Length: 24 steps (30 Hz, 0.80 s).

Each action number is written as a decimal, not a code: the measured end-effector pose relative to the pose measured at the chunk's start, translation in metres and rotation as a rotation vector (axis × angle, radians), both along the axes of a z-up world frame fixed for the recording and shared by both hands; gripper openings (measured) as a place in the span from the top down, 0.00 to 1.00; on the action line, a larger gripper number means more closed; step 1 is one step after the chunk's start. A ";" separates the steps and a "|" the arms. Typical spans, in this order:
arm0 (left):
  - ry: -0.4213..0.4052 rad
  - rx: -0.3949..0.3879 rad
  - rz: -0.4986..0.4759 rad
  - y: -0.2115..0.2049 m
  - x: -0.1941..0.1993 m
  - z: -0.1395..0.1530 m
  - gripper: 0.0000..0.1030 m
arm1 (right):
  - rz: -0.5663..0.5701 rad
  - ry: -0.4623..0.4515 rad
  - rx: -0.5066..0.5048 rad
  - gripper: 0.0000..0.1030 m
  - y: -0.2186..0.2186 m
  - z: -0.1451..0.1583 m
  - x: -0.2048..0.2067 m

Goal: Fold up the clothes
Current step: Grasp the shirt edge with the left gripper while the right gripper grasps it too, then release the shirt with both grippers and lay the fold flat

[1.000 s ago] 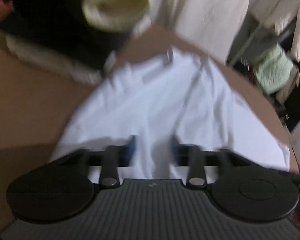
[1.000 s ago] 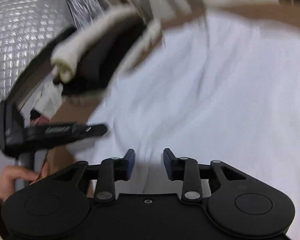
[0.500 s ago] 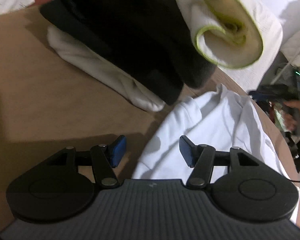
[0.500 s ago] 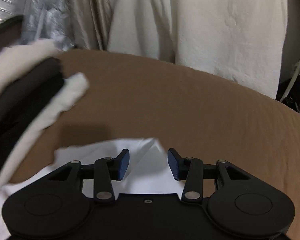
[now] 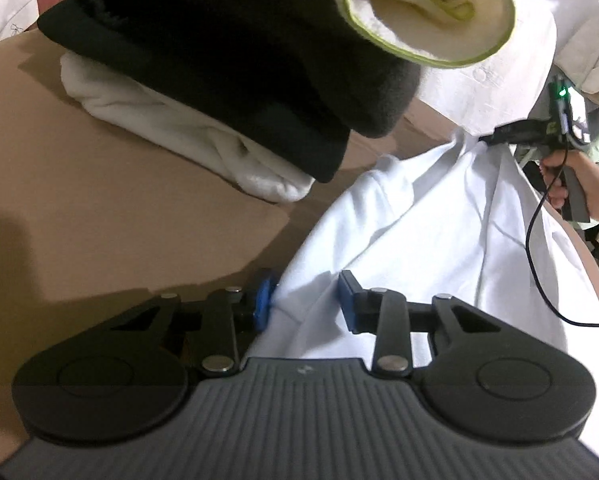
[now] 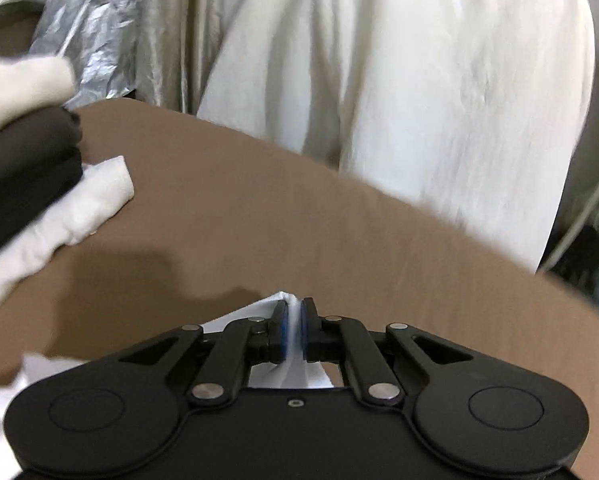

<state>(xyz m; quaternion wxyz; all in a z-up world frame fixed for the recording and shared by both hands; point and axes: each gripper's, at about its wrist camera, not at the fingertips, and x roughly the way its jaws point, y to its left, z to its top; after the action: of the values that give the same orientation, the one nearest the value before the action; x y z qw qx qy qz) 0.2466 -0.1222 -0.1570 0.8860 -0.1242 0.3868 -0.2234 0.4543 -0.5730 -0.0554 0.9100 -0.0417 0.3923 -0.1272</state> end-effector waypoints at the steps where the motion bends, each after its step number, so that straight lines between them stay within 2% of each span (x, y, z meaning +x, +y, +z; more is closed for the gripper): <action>1: -0.007 0.018 0.002 -0.002 -0.001 0.000 0.67 | -0.001 0.027 -0.005 0.89 -0.001 -0.006 0.004; 2: -0.019 0.040 0.000 -0.005 -0.003 0.001 0.67 | -0.026 0.017 -0.024 0.87 -0.002 -0.007 0.005; 3: -0.031 0.062 -0.002 -0.008 -0.004 0.002 0.67 | -0.061 -0.008 -0.050 0.76 -0.003 -0.006 0.004; 4: -0.035 0.076 0.003 -0.010 -0.005 0.004 0.66 | -0.101 -0.058 -0.052 0.58 -0.004 0.000 0.000; 6: -0.035 0.088 0.031 -0.010 -0.006 0.007 0.66 | -0.173 -0.181 0.079 0.44 -0.015 0.020 -0.017; 8: -0.032 0.114 0.068 -0.007 -0.004 0.010 0.66 | -0.201 -0.274 0.283 0.44 -0.024 0.036 -0.042; 9: -0.030 0.125 0.087 -0.005 -0.004 0.011 0.66 | -0.208 -0.290 0.367 0.44 -0.026 0.041 -0.055; 13: -0.014 0.079 0.098 0.008 -0.009 0.023 0.66 | -0.171 -0.227 0.573 0.44 -0.004 0.033 -0.105; 18: -0.068 0.014 0.031 0.014 -0.026 0.052 0.66 | -0.295 -0.098 0.514 0.44 0.047 0.003 -0.156; 20: -0.089 -0.012 0.005 0.016 -0.032 0.064 0.55 | -0.348 -0.046 0.482 0.43 0.068 -0.010 -0.176; 21: -0.100 -0.029 -0.012 0.017 -0.036 0.070 0.51 | -0.364 -0.069 0.478 0.43 0.075 -0.009 -0.193; 22: -0.112 -0.091 -0.065 0.018 -0.043 0.080 0.45 | -0.375 -0.098 0.511 0.41 0.081 -0.008 -0.216; 24: -0.084 -0.151 -0.155 0.007 -0.050 0.081 0.42 | -0.399 -0.117 0.621 0.35 0.093 -0.012 -0.261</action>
<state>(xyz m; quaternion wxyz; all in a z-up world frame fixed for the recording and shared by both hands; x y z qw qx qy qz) 0.1966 -0.1157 -0.0756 0.8697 -0.1507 0.3399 -0.3246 0.1932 -0.4797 -0.0671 0.8575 0.3208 0.3602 -0.1792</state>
